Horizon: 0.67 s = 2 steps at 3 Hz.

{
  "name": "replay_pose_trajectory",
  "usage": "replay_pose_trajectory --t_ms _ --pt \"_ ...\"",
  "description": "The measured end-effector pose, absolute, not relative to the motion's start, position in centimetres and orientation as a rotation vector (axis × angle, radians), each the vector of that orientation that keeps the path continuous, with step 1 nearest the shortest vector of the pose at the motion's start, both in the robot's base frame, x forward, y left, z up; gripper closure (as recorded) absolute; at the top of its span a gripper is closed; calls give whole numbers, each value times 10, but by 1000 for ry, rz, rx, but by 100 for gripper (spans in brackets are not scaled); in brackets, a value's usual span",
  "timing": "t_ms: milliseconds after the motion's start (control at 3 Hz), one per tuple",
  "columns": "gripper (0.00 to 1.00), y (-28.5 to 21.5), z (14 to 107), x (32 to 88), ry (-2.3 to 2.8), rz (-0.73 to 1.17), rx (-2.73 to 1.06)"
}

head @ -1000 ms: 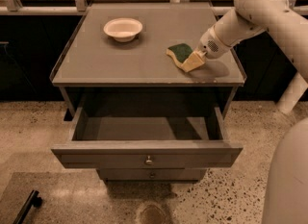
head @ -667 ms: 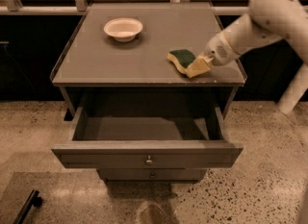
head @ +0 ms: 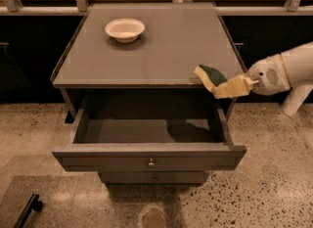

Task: Place sponge into top drawer

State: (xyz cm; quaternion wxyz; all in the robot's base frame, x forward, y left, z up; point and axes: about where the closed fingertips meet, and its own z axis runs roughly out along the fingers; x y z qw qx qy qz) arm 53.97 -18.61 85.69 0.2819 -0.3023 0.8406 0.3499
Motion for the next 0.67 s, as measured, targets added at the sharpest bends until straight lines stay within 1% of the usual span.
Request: replay_pose_trajectory --t_ms 333,667 --pt "100 -195 840 511 2267 1066 -673" --pt "100 -197 839 508 2268 1074 -661"
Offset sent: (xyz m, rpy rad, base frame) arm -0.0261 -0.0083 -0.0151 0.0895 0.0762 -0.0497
